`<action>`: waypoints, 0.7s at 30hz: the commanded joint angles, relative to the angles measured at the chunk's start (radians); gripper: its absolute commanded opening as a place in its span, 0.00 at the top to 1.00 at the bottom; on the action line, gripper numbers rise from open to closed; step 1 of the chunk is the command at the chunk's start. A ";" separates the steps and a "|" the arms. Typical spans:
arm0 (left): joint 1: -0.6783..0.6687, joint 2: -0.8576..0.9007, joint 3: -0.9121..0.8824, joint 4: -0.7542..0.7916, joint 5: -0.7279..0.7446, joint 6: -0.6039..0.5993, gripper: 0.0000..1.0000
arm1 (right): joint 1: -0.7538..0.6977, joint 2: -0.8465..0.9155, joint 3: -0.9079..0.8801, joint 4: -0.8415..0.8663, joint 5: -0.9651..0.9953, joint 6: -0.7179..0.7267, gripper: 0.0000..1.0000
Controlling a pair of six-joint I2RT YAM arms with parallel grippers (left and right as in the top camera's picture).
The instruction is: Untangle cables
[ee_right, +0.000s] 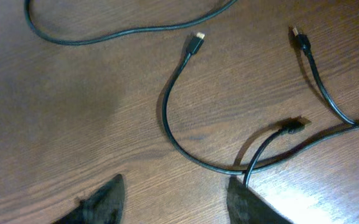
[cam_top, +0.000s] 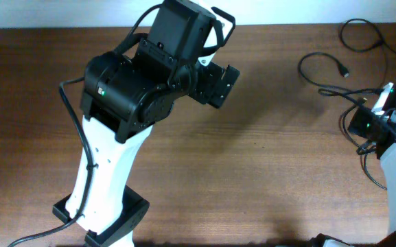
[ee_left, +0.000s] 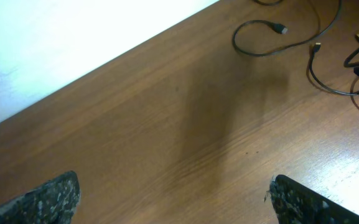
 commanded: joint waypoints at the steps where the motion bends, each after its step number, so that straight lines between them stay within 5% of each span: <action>1: -0.001 -0.008 -0.004 -0.001 0.006 0.016 0.01 | -0.002 -0.086 -0.005 -0.035 0.002 0.011 0.58; 6: -0.001 -0.008 -0.004 -0.001 0.006 0.016 0.01 | -0.002 -0.209 -0.005 -0.055 0.021 0.011 0.57; 9: -0.001 -0.008 -0.004 -0.001 0.007 0.016 0.01 | -0.003 -0.223 -0.005 -0.017 0.053 0.008 0.43; 21: -0.001 -0.008 -0.004 -0.001 0.007 0.015 0.01 | -0.001 0.117 -0.005 0.116 -0.008 0.005 0.39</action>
